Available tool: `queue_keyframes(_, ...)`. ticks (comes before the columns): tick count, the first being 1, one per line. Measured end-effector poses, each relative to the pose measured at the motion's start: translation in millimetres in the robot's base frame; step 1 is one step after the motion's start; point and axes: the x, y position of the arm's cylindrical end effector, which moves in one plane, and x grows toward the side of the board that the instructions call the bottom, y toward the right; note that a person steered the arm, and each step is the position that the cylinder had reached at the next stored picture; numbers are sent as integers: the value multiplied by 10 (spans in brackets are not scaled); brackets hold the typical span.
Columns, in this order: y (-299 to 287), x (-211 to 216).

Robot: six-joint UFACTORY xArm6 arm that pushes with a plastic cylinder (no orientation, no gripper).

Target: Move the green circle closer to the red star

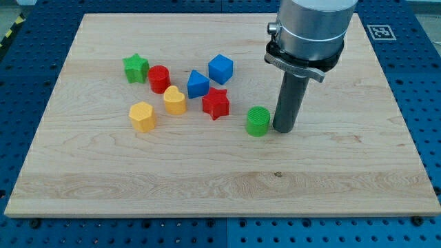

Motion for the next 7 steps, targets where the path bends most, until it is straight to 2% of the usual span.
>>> queue_keyframes(7, -280, 0)
